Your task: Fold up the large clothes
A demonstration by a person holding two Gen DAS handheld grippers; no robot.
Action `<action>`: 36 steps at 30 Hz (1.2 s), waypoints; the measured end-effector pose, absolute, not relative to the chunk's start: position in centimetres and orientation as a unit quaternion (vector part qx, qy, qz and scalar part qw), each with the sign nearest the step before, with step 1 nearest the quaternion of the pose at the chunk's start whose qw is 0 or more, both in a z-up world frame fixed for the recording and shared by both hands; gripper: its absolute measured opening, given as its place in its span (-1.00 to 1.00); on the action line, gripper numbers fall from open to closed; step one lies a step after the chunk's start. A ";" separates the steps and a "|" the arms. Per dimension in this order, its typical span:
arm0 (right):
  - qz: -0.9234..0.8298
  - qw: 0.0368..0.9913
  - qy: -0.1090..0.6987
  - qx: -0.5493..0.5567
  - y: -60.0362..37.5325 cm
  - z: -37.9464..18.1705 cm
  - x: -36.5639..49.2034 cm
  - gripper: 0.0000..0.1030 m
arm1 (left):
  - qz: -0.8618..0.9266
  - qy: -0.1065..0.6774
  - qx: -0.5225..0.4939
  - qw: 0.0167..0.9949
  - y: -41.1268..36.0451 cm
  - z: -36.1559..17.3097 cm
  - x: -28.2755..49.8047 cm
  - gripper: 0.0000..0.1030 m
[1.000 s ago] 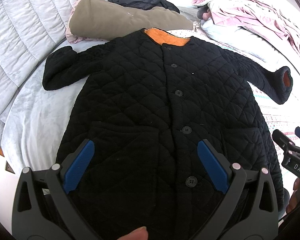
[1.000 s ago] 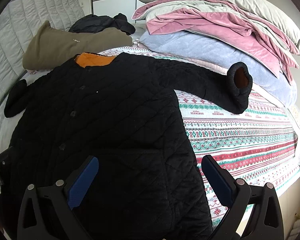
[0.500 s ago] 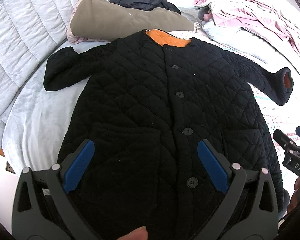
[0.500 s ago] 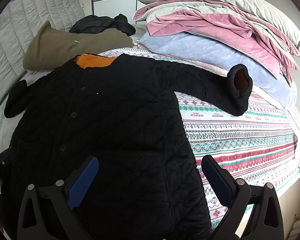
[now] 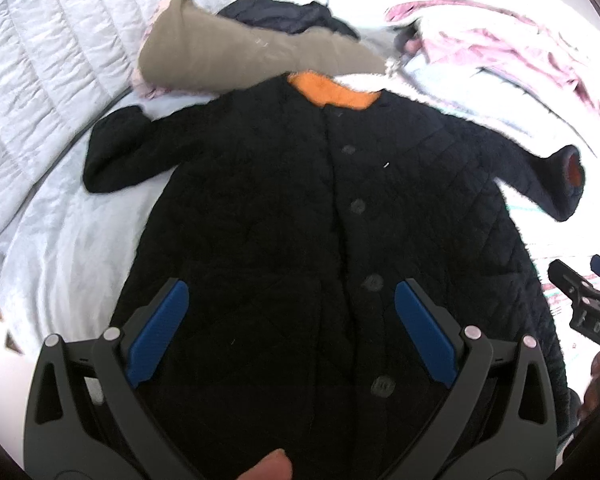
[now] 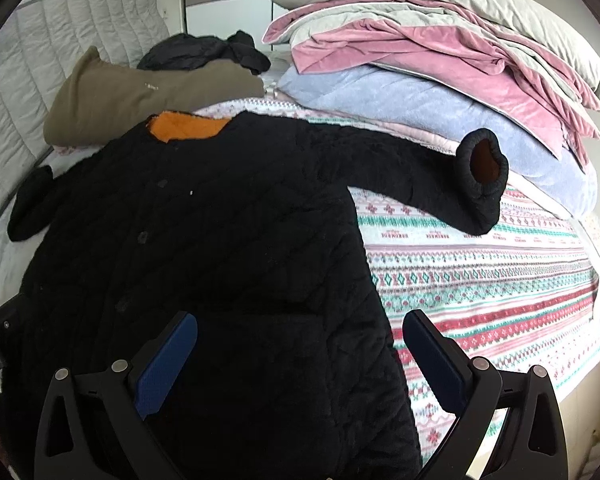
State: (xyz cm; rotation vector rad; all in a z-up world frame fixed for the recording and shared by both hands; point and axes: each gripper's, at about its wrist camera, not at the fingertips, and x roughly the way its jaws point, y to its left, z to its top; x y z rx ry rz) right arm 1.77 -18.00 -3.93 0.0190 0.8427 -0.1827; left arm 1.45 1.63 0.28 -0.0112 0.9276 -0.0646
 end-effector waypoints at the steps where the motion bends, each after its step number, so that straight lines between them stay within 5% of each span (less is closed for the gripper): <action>1: -0.088 0.912 0.400 0.009 -18.8 -3.8 2.0 1.00 | -0.044 0.454 -0.008 0.890 1.6 0.2 1.6 1.00; 11: -0.201 0.913 0.348 0.071 -35.6 -2.9 6.8 1.00 | -0.075 0.415 -0.021 0.906 3.5 -0.1 4.6 1.00; 18: -0.167 0.897 0.361 0.190 -44.4 -5.1 13.1 0.97 | -0.095 0.465 -0.049 0.879 4.3 -1.6 7.3 1.00; 20: -0.174 0.896 0.361 0.191 -45.4 -5.6 14.0 0.61 | -0.093 0.462 -0.047 0.881 4.4 -1.7 7.9 1.00; 21: -0.186 0.894 0.361 0.189 -46.4 -5.6 14.6 0.13 | -0.091 0.459 -0.045 0.883 4.5 -1.7 8.1 1.00; 22: -0.190 0.892 0.361 0.194 -47.4 -5.5 14.8 -0.14 | -0.087 0.457 -0.041 0.884 4.6 -1.7 8.3 1.00; 25: -0.255 0.886 0.342 0.182 -51.0 -4.8 15.0 -0.68 | -0.073 0.450 -0.033 0.890 5.4 -1.6 9.1 1.00; 32: -0.397 0.842 0.340 0.136 -59.2 -4.7 14.7 -0.77 | -0.021 0.449 -0.046 0.892 10.5 -1.8 12.2 1.00; 36: -0.415 0.798 0.409 0.154 -62.1 -8.7 16.2 -0.72 | 0.050 0.431 -0.047 0.900 15.6 -1.5 13.9 1.00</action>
